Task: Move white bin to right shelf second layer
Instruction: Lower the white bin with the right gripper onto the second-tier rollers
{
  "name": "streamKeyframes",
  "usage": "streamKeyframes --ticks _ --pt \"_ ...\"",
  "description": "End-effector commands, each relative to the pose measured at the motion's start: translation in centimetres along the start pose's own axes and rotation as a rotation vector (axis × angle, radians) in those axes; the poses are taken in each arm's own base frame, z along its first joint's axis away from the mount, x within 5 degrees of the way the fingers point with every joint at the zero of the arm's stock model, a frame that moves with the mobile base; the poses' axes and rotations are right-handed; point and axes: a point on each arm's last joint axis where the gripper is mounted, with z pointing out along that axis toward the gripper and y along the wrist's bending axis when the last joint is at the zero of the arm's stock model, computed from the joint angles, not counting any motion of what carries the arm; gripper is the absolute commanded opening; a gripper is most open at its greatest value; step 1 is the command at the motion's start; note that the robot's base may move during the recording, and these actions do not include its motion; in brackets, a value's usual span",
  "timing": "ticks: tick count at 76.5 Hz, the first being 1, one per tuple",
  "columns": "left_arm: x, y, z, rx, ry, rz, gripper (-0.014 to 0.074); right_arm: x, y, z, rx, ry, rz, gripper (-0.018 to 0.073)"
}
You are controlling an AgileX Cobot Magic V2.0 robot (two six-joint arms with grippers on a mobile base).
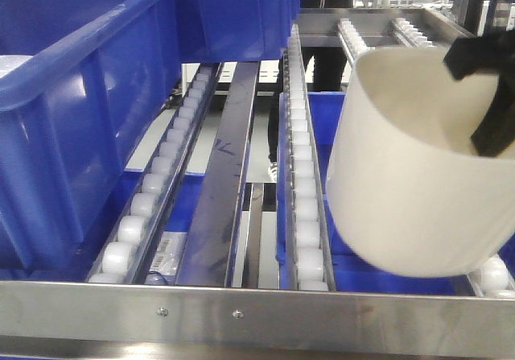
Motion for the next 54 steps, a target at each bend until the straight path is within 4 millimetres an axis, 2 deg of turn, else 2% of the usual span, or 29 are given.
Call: streamKeyframes --ticks 1,54 --pt "0.4 0.0 0.1 0.003 -0.065 -0.005 0.0085 -1.8 0.4 -0.9 -0.026 -0.122 -0.009 0.0055" --pt "0.4 0.0 0.1 0.003 -0.065 -0.005 0.0085 -1.6 0.2 2.8 0.008 -0.050 -0.045 0.0055"
